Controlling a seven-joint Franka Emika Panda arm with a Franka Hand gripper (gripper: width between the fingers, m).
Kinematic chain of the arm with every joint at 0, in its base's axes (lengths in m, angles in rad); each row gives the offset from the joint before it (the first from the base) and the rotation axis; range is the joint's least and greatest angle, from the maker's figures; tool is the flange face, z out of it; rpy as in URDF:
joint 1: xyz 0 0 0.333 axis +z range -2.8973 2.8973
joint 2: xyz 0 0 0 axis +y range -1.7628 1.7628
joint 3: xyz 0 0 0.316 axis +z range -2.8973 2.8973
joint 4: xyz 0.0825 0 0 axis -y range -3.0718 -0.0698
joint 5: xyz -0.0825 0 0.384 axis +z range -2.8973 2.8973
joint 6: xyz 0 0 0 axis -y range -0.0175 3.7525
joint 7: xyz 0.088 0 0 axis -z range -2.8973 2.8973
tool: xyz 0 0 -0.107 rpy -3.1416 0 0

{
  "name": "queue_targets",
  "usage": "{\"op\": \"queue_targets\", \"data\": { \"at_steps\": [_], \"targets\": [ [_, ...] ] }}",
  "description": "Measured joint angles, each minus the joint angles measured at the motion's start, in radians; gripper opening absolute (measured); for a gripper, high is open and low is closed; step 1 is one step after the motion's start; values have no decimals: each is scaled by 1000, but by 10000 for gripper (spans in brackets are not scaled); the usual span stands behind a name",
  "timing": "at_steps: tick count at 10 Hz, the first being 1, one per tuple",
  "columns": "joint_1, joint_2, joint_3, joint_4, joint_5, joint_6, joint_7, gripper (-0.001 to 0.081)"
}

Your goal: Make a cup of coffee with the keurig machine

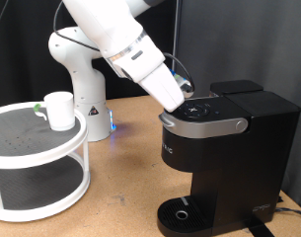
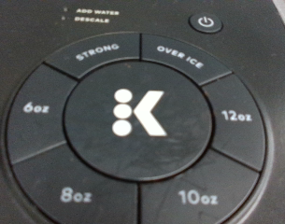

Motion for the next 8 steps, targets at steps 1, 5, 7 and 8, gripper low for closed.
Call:
{"op": "queue_targets", "data": {
  "at_steps": [1,5,7,8],
  "targets": [
    [0,0,0,0,0,0,0,0],
    [0,0,-1,-3,30,13,-16,0],
    [1,1,-2,-18,111,58,-88,0],
    [1,0,-3,-20,138,64,-111,0]
  ]
}}
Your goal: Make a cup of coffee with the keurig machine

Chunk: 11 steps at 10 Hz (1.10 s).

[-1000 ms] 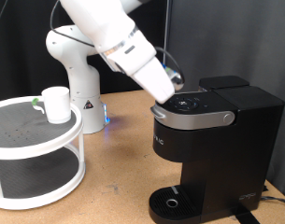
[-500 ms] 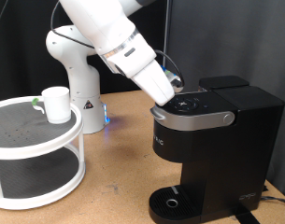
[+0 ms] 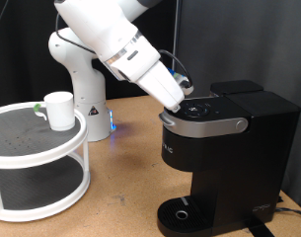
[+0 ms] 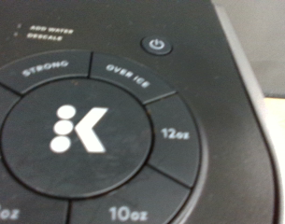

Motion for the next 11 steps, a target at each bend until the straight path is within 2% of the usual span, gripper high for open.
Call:
{"op": "queue_targets", "data": {
  "at_steps": [6,11],
  "targets": [
    [-4,-39,-18,12,34,-49,-13,0],
    [-12,-83,-37,45,-2,-156,6,0]
  ]
}}
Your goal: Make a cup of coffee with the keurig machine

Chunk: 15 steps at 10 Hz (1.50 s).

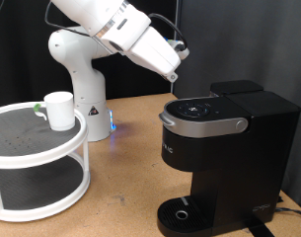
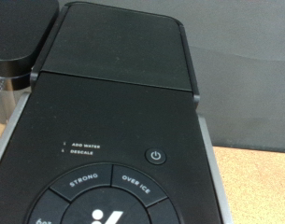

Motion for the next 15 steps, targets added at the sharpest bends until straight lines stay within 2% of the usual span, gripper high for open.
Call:
{"op": "queue_targets", "data": {
  "at_steps": [2,4,6,7,11,15],
  "targets": [
    [-1,2,-1,-3,-1,-22,29,0],
    [-14,-7,-3,-5,-8,-91,185,0],
    [-35,-61,3,-41,-18,-65,317,0],
    [-45,-104,6,-73,-21,-39,325,0],
    [-95,-257,12,-176,-137,-49,326,0],
    [-140,-385,15,-262,-154,-36,326,0]
  ]
}}
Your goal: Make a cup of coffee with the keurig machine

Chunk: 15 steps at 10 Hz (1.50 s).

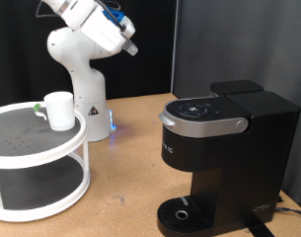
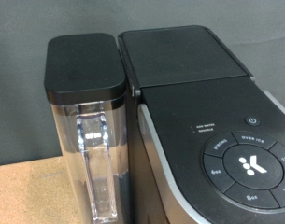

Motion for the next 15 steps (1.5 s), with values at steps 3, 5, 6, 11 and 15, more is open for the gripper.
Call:
{"op": "queue_targets", "data": {
  "at_steps": [3,5,6,11,15],
  "targets": [
    [-14,-35,-1,-21,-6,-8,0,0],
    [-17,-39,-19,-17,-20,-42,-35,0],
    [-24,-46,-35,-11,-45,-80,-49,0],
    [-88,-115,-129,23,-176,-295,-98,0],
    [-106,-134,-144,26,-184,-327,-108,0]
  ]
}}
